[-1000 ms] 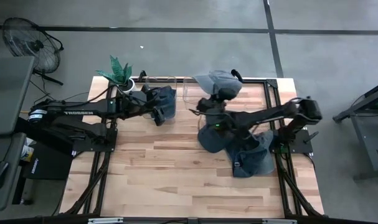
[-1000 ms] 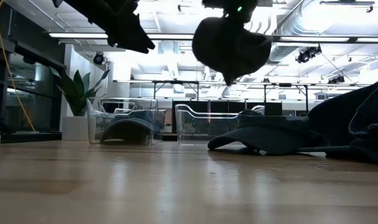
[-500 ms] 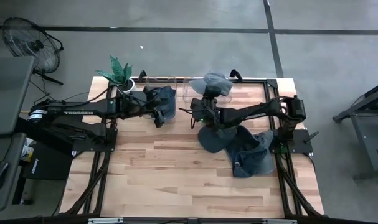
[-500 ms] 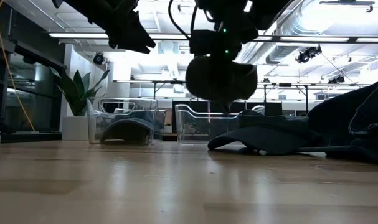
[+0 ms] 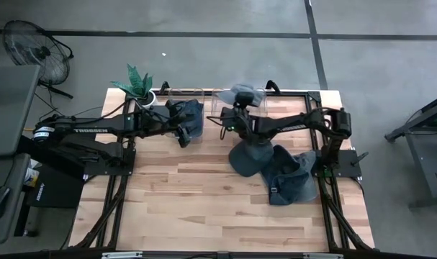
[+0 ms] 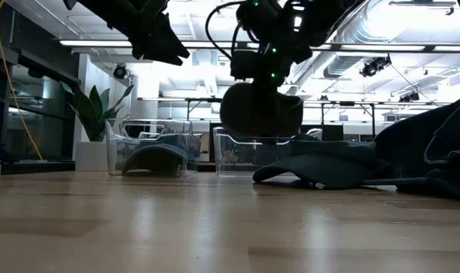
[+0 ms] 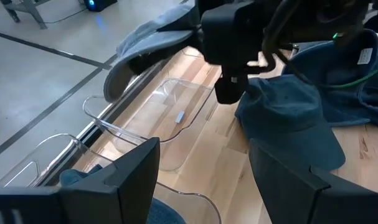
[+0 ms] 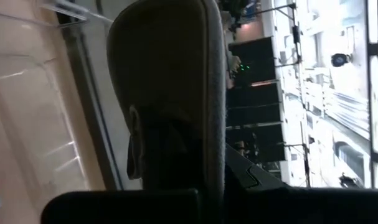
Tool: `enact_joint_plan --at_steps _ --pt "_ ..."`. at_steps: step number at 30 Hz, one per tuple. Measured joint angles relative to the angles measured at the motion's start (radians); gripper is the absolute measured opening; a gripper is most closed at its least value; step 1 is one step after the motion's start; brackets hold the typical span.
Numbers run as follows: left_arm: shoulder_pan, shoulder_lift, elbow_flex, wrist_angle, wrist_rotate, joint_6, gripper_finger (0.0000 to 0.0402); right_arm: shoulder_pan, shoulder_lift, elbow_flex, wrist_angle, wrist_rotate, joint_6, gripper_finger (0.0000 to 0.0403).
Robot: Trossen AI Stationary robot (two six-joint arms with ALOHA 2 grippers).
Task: Pick & Place hat
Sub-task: Put the left gray cap into the right transparent bin
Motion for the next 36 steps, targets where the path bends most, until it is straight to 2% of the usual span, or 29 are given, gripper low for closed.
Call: enact_joint_plan --at_steps 11,19,23,27,31,36 --pt "0.0 0.0 0.0 -0.001 -0.002 0.0 0.0241 -0.041 0.035 0.0 -0.011 -0.067 0.023 0.0005" --pt "0.0 0.0 0.0 -0.001 -0.003 0.0 0.0241 -0.065 0.035 0.0 -0.028 -0.14 0.087 0.0033" --pt "0.0 0.0 0.0 -0.003 -0.003 0.0 0.0241 -0.067 0.035 0.0 -0.064 -0.204 0.107 0.0036" --pt "0.0 0.0 0.0 -0.003 -0.003 0.0 0.0241 -0.065 0.035 0.0 -0.075 -0.214 0.109 0.004" --pt "0.0 0.0 0.0 -0.007 -0.003 0.0 0.0241 -0.059 0.035 0.0 -0.076 -0.231 0.109 0.0066" --pt "0.0 0.0 0.0 -0.016 -0.003 0.0 0.0241 -0.043 0.035 0.0 -0.078 -0.256 0.157 0.0123"
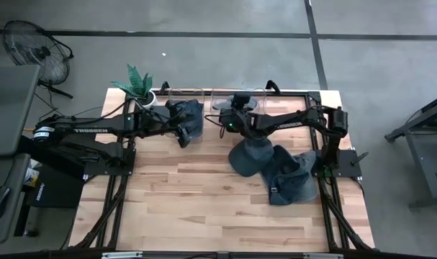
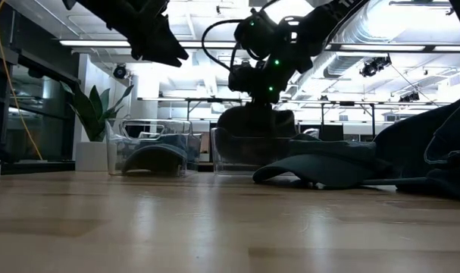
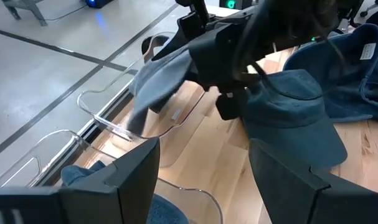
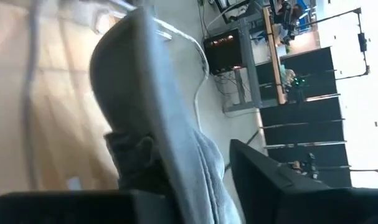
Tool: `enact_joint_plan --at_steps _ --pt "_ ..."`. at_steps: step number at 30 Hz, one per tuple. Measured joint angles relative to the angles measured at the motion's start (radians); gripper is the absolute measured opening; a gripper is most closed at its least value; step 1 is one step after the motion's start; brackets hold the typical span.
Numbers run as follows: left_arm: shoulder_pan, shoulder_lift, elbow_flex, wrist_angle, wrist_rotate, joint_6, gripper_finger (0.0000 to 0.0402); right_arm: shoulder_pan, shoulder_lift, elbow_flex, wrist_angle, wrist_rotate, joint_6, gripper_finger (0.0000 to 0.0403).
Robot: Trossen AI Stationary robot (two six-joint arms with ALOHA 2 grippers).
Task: Pick & Place hat
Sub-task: Put the left gray cap into the right transparent bin
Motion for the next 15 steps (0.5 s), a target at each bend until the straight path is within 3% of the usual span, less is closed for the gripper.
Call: enact_joint_plan --at_steps 7,15 --pt "0.0 0.0 0.0 -0.023 0.0 -0.001 0.0241 0.027 0.0 0.0 -0.005 0.015 0.067 0.0199" --pt "0.0 0.0 0.0 -0.038 -0.001 -0.004 0.0241 0.065 0.0 0.0 -0.031 0.065 0.071 0.0212"
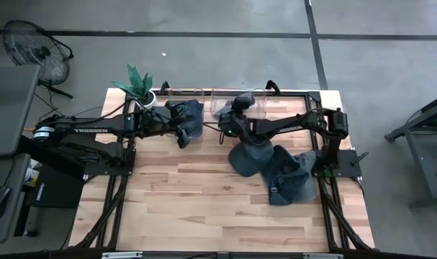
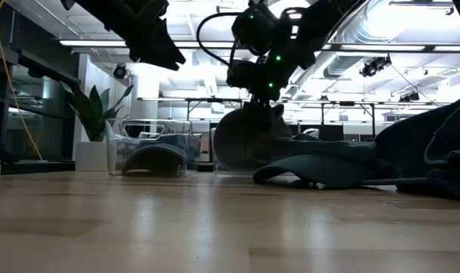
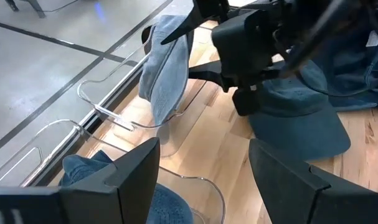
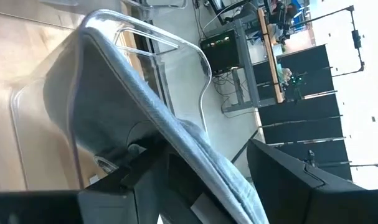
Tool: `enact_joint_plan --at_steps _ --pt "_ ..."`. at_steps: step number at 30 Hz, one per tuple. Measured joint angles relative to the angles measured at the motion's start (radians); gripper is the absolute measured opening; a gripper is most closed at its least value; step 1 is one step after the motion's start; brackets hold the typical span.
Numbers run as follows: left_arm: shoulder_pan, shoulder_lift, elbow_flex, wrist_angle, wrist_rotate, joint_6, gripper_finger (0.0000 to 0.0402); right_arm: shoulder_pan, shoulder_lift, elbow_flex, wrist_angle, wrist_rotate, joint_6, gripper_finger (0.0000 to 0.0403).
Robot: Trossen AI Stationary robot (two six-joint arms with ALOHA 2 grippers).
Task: Pick & Place hat
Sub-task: Put the left gray cap into the right transparent bin
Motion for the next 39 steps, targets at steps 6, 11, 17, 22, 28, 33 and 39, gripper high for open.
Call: enact_joint_plan --at_steps 6,11,17,22,28,33,39 --pt "0.0 0.0 0.0 0.0 0.0 -0.002 0.0241 0.04 -0.006 0.0 -0.014 0.051 -0.008 0.0212" --pt "0.0 0.0 0.0 -0.004 0.0 -0.014 0.0241 0.076 -0.045 0.0 -0.061 0.053 0.071 0.0205" --pt "0.0 0.0 0.0 -0.008 0.003 -0.022 0.0241 0.103 -0.111 0.0 -0.203 -0.052 0.279 0.0192" --pt "0.0 0.0 0.0 -0.007 0.018 -0.026 0.0241 0.103 -0.145 0.0 -0.32 -0.097 0.395 0.018" --pt "0.0 0.0 0.0 -0.014 0.023 -0.026 0.0241 0.115 -0.179 0.0 -0.379 -0.22 0.447 0.0159" --pt "0.0 0.0 0.0 -0.026 0.023 -0.026 0.0241 0.124 -0.201 0.0 -0.414 -0.285 0.503 0.0126" --pt "0.0 0.0 0.0 -0.03 0.025 -0.029 0.0241 0.129 -0.211 0.0 -0.46 -0.326 0.544 0.0078"
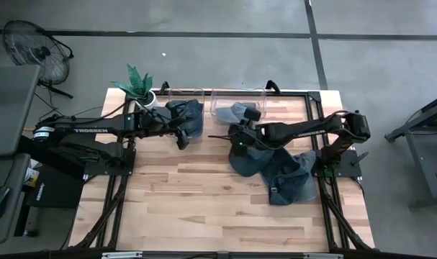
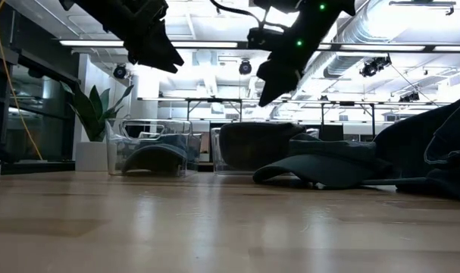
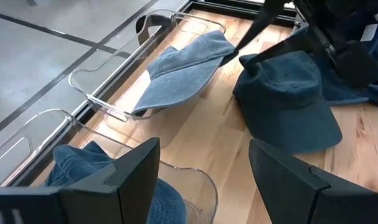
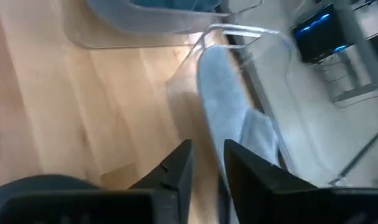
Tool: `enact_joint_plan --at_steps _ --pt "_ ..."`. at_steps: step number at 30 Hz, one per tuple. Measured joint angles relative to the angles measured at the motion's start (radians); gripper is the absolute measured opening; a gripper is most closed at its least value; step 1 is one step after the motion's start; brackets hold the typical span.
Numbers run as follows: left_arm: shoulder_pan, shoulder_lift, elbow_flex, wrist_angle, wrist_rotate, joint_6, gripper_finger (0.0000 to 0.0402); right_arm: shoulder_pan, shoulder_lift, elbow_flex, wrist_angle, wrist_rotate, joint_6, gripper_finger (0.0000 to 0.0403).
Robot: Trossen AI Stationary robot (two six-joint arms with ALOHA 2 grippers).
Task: Pick & Place hat
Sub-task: Put the left gray cap into the right transparent bin
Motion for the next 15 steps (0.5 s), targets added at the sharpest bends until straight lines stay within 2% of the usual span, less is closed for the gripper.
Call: enact_joint_plan --at_steps 5,10,15 --pt "0.0 0.0 0.0 0.0 0.001 0.0 0.0241 0.0 0.0 0.0 -0.045 -0.142 0.031 0.0011" --pt "0.0 0.0 0.0 0.0 0.003 0.0 0.0241 -0.006 0.0 0.0 -0.108 -0.144 0.034 0.0004" --pt "0.0 0.0 0.0 0.0 0.003 0.0 0.0241 -0.061 0.002 0.0 -0.114 -0.196 0.002 0.0002"
